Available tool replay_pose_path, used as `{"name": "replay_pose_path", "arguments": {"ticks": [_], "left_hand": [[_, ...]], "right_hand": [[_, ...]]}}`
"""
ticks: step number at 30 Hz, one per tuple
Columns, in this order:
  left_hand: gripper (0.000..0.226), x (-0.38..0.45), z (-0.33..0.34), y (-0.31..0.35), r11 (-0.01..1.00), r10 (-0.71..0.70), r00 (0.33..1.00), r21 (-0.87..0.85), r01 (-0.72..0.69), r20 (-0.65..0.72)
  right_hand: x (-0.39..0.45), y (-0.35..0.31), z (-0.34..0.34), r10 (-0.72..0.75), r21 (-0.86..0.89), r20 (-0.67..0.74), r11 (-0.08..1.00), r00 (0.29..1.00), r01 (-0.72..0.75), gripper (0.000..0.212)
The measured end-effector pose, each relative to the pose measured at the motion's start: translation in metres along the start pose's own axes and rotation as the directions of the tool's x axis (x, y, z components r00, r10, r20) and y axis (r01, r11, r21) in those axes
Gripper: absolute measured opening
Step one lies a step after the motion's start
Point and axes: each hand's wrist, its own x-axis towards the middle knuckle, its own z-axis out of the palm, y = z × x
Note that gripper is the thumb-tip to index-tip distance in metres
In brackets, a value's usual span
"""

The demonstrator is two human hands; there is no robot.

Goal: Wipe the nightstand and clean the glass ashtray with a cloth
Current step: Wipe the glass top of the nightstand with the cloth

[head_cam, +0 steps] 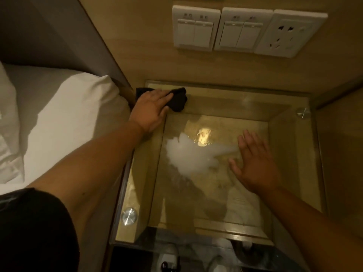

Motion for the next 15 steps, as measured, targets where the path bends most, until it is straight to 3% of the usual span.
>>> {"name": "replay_pose_path", "arguments": {"ticks": [15], "left_hand": [[0.046, -0.285, 0.024, 0.090, 0.997, -0.074, 0.990, -0.020, 0.077, 0.119]], "right_hand": [[-0.001, -0.001, 0.002, -0.005, -0.015, -0.026, 1.000, 1.000, 0.005, 0.084]]}}
